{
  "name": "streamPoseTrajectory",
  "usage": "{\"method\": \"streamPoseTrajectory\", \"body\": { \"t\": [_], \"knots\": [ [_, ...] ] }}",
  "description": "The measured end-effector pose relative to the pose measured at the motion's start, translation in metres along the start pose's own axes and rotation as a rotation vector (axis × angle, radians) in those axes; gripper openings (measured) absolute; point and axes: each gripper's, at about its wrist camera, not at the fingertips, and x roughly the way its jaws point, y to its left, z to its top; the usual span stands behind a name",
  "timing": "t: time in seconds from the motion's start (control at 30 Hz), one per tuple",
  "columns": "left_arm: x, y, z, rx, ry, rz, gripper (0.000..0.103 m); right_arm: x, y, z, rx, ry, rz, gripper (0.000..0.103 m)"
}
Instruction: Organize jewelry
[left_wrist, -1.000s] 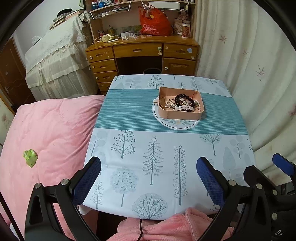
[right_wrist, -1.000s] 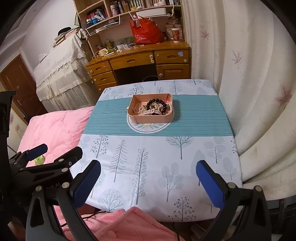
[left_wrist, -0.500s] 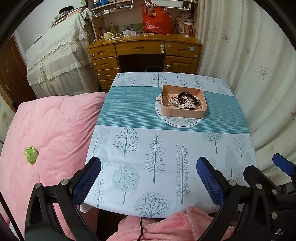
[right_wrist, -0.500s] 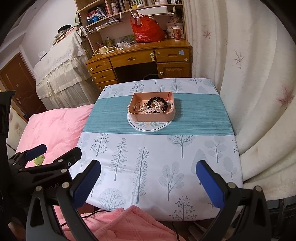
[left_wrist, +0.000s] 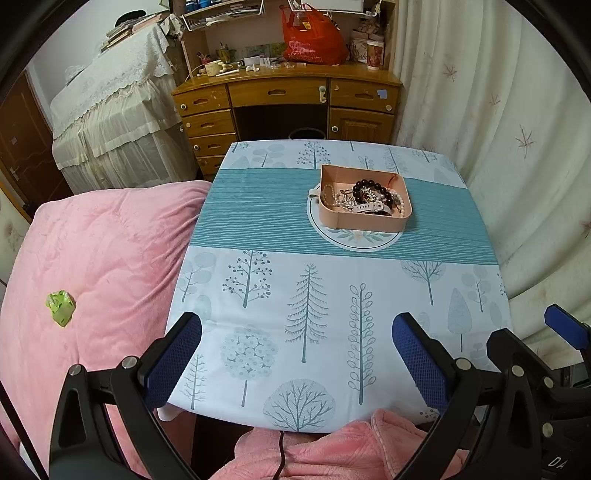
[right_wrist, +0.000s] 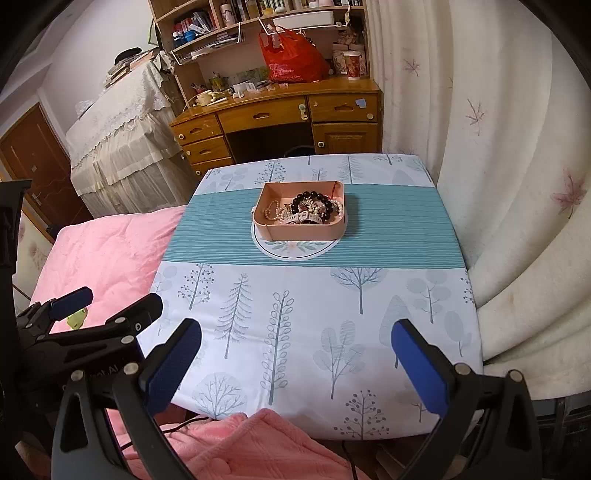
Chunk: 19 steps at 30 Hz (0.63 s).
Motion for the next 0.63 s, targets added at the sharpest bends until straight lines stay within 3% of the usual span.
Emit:
{"method": "streamPoseTrajectory", "body": {
  "t": [0.63],
  "knots": [
    [0.007, -0.018, 0.011, 0.015, 0.005, 0.023, 0.102, 0.003, -0.008, 0.003, 0.012, 0.003, 0.002, 0.103]
  ]
}}
